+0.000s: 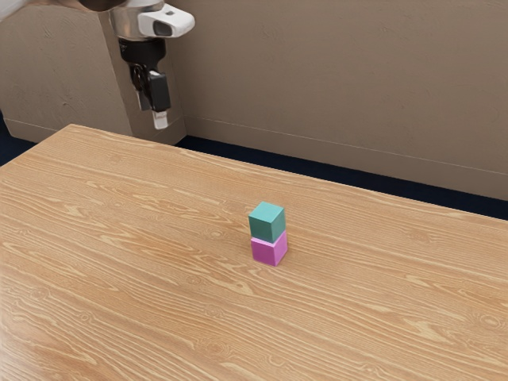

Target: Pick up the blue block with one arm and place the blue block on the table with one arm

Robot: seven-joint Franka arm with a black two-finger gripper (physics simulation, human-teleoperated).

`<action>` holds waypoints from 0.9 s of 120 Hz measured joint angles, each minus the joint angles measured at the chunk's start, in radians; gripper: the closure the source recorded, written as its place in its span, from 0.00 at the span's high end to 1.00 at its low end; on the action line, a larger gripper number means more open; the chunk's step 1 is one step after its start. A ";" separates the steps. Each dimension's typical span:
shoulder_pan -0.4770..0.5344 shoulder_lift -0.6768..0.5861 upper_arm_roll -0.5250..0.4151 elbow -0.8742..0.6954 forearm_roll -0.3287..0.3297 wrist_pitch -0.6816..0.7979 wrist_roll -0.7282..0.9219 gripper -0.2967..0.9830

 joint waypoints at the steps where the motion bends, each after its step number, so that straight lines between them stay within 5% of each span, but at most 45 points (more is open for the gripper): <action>1: 0.000 0.000 0.000 0.000 0.000 0.000 0.002 0.77; 27: 0.010 -0.010 -0.004 0.000 0.002 -0.002 0.041 0.77; 37: 0.012 -0.171 -0.019 0.003 0.020 -0.015 0.030 0.77; 64: -0.014 -0.237 -0.070 -0.229 0.024 -0.028 -0.230 0.77; 93: 0.101 -0.180 -0.071 -0.572 -0.040 0.274 -0.492 0.77; 108: 0.111 -0.151 -0.072 -0.622 -0.051 0.457 -0.608 0.77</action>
